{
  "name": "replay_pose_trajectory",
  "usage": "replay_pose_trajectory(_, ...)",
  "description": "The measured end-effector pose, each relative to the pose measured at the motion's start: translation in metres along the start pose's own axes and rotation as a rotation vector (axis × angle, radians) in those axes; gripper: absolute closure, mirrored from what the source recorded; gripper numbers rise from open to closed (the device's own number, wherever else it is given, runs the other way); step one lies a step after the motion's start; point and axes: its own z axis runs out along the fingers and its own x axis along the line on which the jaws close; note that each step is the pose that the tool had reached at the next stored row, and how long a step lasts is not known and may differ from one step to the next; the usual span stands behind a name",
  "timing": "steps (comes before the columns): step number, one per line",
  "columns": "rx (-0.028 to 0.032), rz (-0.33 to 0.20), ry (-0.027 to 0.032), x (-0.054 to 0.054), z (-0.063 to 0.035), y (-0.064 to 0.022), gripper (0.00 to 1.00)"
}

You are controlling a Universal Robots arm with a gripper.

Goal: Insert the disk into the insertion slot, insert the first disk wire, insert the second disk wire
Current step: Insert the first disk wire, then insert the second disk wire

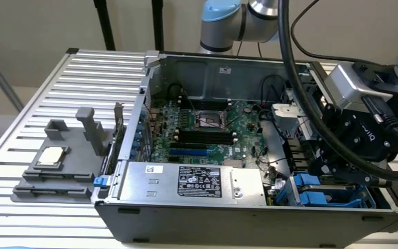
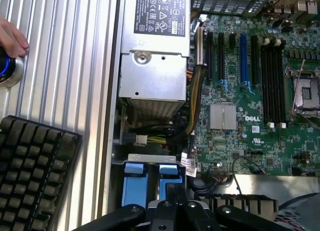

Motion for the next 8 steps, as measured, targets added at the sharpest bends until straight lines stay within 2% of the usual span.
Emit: replay_pose_trajectory(8,0.0000,0.000,0.0025,0.0000,0.0000,0.0000,0.89)
